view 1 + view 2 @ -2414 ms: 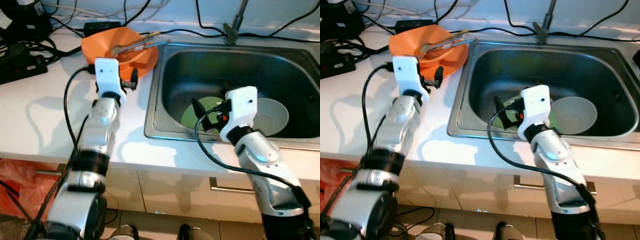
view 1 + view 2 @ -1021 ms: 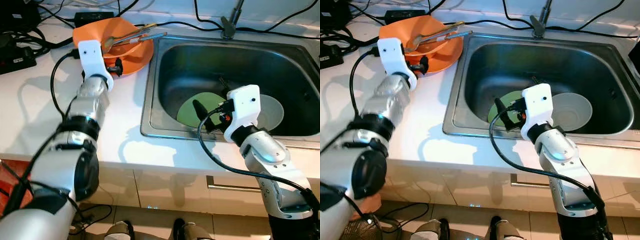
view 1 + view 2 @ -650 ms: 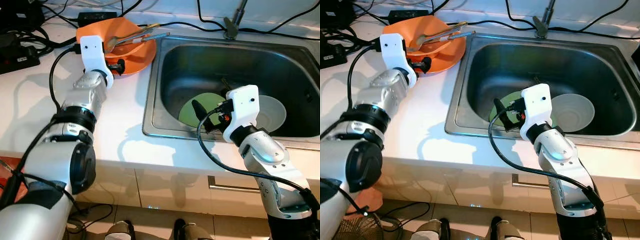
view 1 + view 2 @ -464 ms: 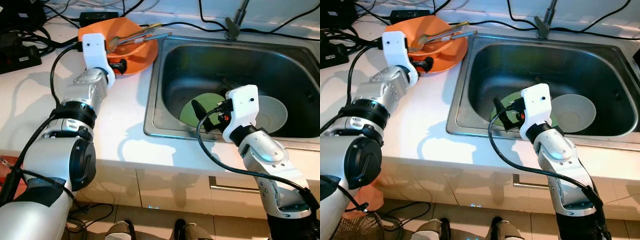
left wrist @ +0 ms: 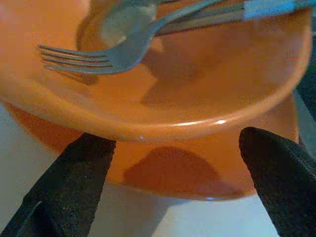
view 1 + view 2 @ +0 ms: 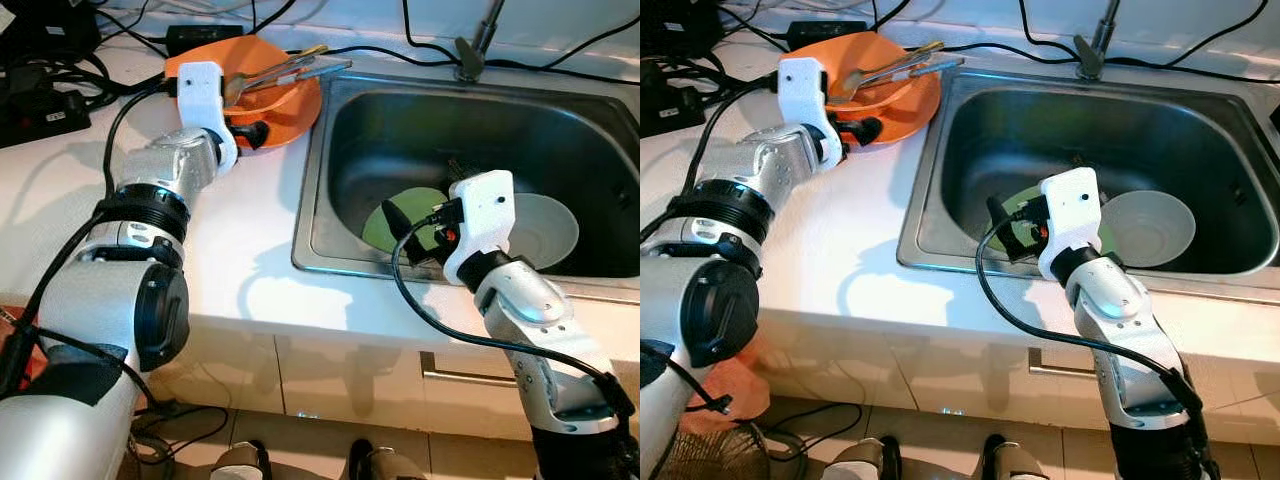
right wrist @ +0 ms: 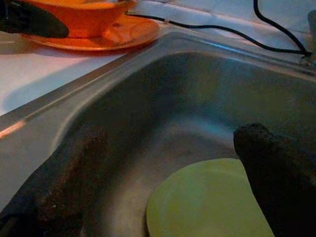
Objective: Kitchen organization
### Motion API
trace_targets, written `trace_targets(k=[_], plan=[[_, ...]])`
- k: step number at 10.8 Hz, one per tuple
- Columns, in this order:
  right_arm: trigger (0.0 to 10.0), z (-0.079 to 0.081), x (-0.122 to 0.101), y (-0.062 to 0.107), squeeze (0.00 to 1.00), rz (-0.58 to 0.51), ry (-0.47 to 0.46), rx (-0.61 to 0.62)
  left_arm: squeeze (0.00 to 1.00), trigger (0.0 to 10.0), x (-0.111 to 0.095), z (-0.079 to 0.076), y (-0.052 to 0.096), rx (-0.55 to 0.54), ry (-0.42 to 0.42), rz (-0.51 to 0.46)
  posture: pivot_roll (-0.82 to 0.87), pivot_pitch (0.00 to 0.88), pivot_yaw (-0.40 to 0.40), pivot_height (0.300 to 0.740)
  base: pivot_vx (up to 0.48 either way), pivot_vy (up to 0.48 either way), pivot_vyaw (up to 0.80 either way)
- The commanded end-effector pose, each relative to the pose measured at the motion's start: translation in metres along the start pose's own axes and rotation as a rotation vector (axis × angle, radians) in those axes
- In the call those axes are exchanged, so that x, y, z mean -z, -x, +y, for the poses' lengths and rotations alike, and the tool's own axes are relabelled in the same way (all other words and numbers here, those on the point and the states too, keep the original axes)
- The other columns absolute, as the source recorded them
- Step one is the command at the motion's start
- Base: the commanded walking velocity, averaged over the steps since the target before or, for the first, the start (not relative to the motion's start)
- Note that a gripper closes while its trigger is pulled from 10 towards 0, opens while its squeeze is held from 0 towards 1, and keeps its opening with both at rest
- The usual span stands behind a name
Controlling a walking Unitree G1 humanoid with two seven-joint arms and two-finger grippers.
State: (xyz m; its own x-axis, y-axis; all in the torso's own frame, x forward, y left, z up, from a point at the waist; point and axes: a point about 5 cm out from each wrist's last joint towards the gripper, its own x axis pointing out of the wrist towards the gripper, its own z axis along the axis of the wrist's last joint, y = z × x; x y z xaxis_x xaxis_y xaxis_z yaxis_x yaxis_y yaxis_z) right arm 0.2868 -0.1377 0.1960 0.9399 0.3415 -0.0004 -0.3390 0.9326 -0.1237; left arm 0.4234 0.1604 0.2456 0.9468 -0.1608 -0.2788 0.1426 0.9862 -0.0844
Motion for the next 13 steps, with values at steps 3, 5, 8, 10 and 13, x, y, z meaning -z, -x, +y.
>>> trace_targets(k=[3,5,8,10,13], plan=[[10.0,-0.001,-0.004,-0.002,0.0,-0.024,0.005,0.003,0.0,10.0,0.029,0.001,-0.001,0.061,-0.058,0.18,-0.02,0.161,-0.016,0.74,0.0,0.0,0.0],[10.0,-0.001,-0.004,-0.003,0.0,-0.027,0.003,0.004,0.0,10.0,0.037,0.004,0.001,0.097,-0.107,0.234,-0.01,0.162,-0.014,0.74,0.0,0.0,0.0],[10.0,0.0,-0.004,-0.005,0.0,-0.034,-0.004,0.005,0.0,10.0,0.047,0.01,0.007,0.171,-0.16,0.314,0.01,0.157,-0.003,0.74,0.0,0.0,0.0],[10.0,0.0,-0.003,-0.006,0.0,-0.036,-0.006,0.005,0.0,10.0,0.048,0.012,0.012,0.205,-0.179,0.336,0.02,0.153,-0.003,0.74,0.0,0.0,0.0],[10.0,0.0,-0.003,-0.008,0.0,-0.042,-0.006,0.006,0.0,10.0,0.051,0.018,0.021,0.234,-0.205,0.36,0.03,0.147,-0.002,0.74,0.0,0.0,0.0]])
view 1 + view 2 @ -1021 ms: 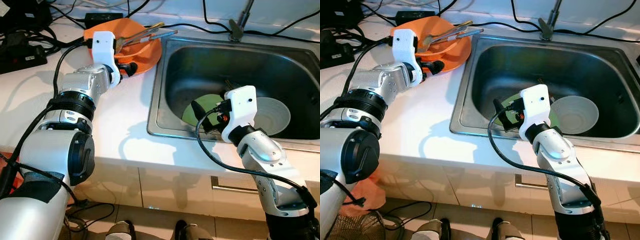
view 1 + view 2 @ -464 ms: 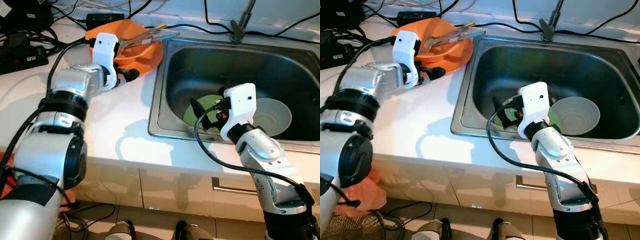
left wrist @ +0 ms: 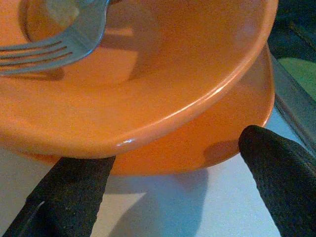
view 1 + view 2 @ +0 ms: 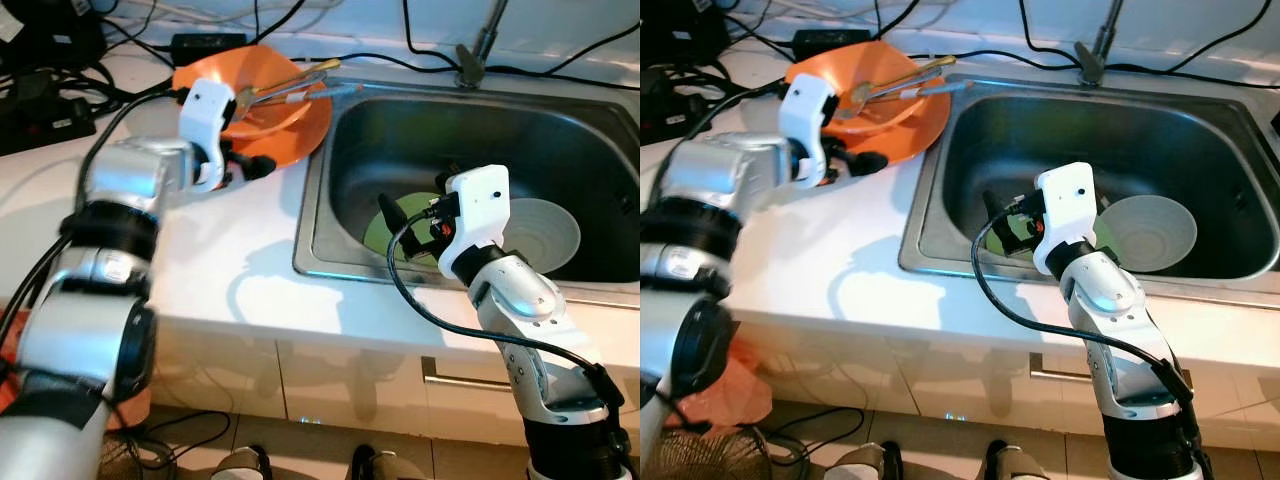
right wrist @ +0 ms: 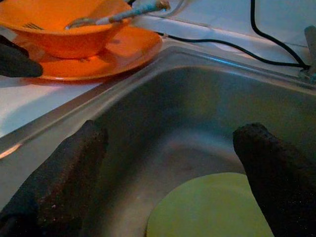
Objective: Kitchen organization
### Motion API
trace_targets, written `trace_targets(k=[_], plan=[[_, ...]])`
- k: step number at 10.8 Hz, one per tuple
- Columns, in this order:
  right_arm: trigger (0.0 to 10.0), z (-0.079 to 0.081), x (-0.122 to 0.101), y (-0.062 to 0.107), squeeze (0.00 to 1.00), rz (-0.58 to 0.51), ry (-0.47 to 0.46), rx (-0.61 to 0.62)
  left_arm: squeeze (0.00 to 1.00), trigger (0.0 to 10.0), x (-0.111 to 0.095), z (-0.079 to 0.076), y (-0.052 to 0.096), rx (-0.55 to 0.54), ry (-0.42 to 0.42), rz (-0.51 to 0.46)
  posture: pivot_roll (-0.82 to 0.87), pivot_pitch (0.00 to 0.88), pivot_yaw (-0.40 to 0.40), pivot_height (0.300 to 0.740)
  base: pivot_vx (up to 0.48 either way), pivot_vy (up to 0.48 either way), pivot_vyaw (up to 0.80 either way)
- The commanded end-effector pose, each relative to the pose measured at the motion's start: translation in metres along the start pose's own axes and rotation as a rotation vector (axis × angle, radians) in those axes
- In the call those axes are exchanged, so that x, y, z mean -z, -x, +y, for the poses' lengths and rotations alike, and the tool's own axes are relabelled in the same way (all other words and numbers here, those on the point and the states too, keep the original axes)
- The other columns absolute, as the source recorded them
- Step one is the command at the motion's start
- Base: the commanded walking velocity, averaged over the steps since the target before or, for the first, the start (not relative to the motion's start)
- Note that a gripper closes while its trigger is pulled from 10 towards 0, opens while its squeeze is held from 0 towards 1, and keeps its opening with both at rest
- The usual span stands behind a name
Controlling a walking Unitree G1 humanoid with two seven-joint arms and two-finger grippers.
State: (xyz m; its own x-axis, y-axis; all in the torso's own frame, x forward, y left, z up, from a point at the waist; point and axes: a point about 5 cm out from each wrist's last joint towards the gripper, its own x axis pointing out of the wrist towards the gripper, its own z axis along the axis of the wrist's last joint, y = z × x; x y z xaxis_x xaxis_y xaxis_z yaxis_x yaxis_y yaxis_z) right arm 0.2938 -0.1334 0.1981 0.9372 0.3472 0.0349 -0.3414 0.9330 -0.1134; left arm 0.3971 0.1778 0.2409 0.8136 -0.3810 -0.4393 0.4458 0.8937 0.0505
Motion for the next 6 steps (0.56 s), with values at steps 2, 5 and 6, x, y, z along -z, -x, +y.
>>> trace_targets(k=[2,5,6], plan=[[10.0,-0.001,-0.001,-0.002,0.0,-0.01,0.003,0.005,0.0,10.0,0.044,-0.001,-0.003,0.024,0.038,0.195,0.04,0.143,-0.002,0.74,0.0,0.0,0.0],[10.0,0.001,0.0,-0.005,0.0,-0.016,-0.002,0.0,0.0,10.0,0.051,0.004,0.008,0.02,0.034,0.208,0.06,0.136,-0.001,0.74,0.0,0.0,0.0],[10.0,0.001,0.0,-0.005,0.0,-0.016,-0.003,-0.001,0.0,10.0,0.051,0.005,0.012,0.018,0.027,0.211,0.06,0.136,0.0,0.74,0.0,0.0,0.0]])
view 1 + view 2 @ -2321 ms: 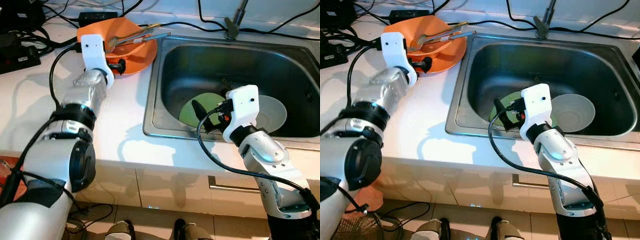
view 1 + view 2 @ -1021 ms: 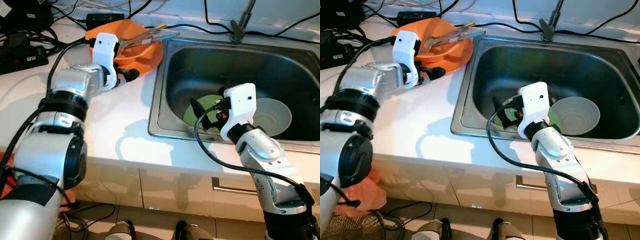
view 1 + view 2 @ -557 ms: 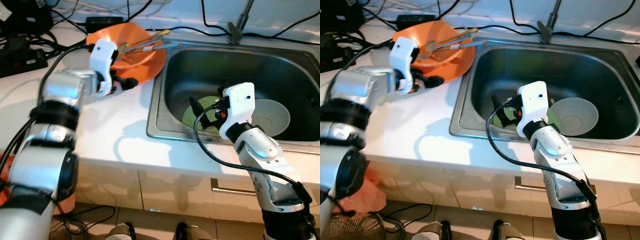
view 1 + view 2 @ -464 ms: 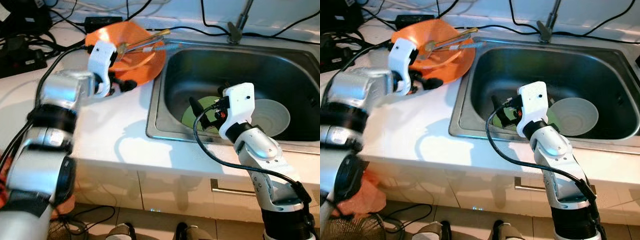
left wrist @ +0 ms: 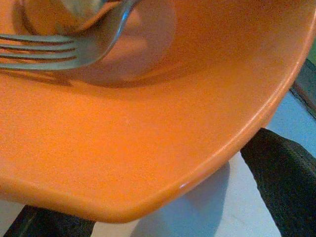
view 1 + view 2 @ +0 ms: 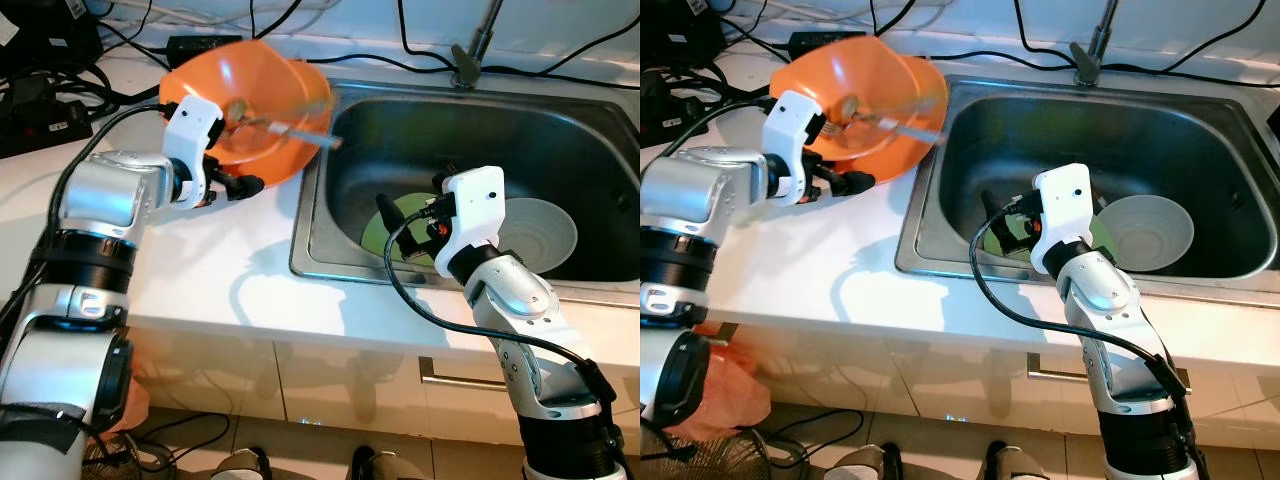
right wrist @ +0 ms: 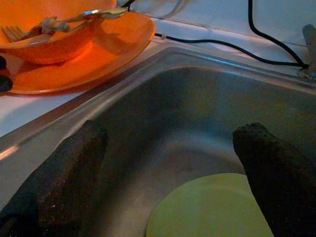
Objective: Kitchen organization
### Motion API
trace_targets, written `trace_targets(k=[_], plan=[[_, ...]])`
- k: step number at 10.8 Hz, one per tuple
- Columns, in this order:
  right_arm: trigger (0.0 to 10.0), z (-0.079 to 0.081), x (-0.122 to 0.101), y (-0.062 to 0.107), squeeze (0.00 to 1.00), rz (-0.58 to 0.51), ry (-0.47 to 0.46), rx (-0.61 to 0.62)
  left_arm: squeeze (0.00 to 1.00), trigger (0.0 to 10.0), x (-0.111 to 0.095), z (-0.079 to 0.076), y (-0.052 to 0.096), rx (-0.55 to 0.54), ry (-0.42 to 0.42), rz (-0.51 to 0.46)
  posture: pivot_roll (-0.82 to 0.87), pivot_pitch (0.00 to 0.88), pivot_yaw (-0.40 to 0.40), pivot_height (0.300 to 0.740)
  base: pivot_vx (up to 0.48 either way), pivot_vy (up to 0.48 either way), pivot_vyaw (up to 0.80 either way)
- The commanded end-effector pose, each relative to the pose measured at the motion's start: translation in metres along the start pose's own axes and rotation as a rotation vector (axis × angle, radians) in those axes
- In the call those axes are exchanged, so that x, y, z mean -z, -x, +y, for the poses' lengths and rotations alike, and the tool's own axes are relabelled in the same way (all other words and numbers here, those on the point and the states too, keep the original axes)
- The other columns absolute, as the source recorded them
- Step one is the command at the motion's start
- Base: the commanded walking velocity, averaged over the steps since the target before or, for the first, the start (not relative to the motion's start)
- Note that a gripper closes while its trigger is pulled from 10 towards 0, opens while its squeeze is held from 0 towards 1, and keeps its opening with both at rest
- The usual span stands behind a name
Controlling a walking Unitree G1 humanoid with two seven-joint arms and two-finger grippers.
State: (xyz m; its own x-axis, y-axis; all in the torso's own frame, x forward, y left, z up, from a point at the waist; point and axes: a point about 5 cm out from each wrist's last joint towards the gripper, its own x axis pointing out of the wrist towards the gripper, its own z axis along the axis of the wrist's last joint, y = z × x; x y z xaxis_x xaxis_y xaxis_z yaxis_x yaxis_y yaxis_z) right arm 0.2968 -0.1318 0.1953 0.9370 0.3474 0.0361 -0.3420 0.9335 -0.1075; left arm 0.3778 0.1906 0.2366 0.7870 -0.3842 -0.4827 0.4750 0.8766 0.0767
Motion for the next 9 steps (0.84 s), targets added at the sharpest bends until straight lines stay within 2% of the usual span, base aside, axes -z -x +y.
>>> trace_targets(k=[1,4,6,9], plan=[[10.0,0.0,-0.003,-0.001,0.0,-0.014,0.003,-0.008,0.0,10.0,0.037,0.001,-0.007,0.003,0.063,0.164,0.06,0.135,0.001,0.74,0.0,0.0,0.0],[10.0,-0.006,-0.003,0.003,0.0,-0.003,0.019,-0.052,0.0,10.0,0.037,-0.001,-0.001,0.014,0.044,0.168,0.07,0.137,0.004,0.74,0.0,0.0,0.0],[10.0,-0.001,0.002,0.011,0.0,0.027,0.025,-0.162,0.0,10.0,0.037,-0.003,0.003,0.019,0.031,0.174,0.08,0.136,0.008,0.74,0.0,0.0,0.0],[10.0,0.007,0.003,0.015,0.0,0.039,0.027,-0.245,0.0,10.0,0.035,-0.005,0.008,0.026,0.016,0.176,0.08,0.134,0.014,0.74,0.0,0.0,0.0]])
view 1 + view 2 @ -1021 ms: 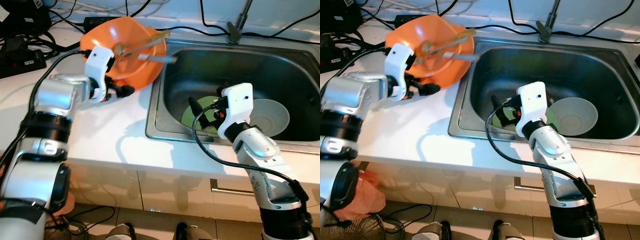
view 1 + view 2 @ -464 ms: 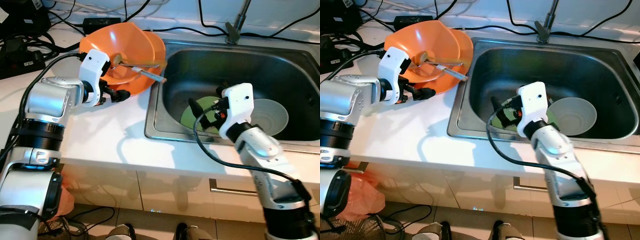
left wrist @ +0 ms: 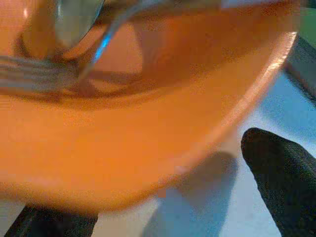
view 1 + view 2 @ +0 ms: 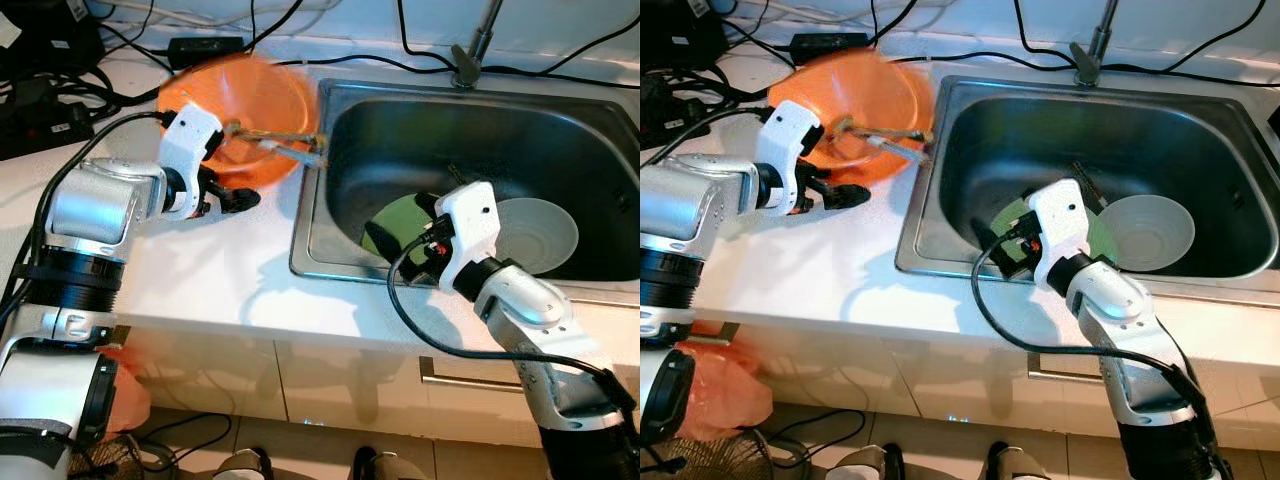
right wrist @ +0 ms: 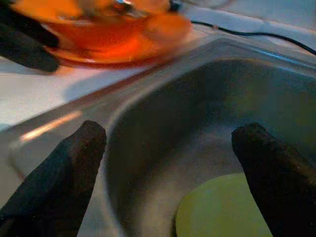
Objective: Kitchen organization
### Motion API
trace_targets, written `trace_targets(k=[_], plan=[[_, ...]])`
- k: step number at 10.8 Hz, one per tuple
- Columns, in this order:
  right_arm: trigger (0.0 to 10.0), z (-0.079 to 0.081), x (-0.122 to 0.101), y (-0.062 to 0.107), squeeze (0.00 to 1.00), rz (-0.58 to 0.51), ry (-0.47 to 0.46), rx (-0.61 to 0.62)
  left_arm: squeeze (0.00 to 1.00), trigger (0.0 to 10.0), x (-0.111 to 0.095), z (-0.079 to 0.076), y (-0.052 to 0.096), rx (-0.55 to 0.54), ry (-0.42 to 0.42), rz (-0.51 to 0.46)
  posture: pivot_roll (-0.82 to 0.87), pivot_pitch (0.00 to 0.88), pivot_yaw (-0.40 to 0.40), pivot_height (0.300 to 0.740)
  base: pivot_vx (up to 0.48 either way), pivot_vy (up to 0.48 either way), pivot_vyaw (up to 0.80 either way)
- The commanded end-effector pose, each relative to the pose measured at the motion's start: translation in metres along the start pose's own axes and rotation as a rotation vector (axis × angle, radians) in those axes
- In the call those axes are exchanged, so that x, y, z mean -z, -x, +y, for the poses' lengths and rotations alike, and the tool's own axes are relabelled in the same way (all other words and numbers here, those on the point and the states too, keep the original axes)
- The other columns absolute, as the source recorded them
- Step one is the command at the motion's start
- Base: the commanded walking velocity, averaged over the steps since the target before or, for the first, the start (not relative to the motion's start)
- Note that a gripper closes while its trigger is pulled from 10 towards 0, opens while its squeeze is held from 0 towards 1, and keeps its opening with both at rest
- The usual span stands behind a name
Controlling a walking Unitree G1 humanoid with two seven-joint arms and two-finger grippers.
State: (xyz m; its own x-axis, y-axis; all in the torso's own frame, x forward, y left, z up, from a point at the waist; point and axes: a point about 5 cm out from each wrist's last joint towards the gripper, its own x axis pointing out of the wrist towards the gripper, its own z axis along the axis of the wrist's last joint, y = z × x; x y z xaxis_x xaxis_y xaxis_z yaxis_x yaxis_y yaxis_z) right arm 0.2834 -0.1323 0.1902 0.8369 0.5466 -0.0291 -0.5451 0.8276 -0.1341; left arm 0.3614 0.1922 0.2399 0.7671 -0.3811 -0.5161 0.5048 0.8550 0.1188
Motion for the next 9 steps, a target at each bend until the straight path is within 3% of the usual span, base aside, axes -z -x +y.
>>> trace_targets(k=[1,6,7,9], plan=[[10.0,0.004,0.0,0.002,0.0,0.004,0.0,-0.033,0.0,10.0,0.03,-0.001,-0.007,0.023,0.063,0.137,0.08,0.133,0.015,0.74,0.0,0.0,0.0],[10.0,0.009,0.002,0.001,0.0,0.008,0.001,-0.053,0.0,10.0,0.027,0.001,-0.002,0.011,0.011,0.125,0.1,0.128,0.021,0.74,0.0,0.0,0.0],[10.0,0.009,0.002,0.001,0.0,0.007,0.0,-0.053,0.0,10.0,0.025,0.0,-0.005,0.01,-0.037,0.105,0.1,0.128,0.022,0.74,0.0,0.0,0.0],[10.0,0.011,0.002,0.001,0.0,0.006,-0.002,-0.055,0.0,10.0,0.022,-0.003,-0.014,0.01,-0.037,0.078,0.09,0.129,0.03,0.74,0.0,0.0,0.0]])
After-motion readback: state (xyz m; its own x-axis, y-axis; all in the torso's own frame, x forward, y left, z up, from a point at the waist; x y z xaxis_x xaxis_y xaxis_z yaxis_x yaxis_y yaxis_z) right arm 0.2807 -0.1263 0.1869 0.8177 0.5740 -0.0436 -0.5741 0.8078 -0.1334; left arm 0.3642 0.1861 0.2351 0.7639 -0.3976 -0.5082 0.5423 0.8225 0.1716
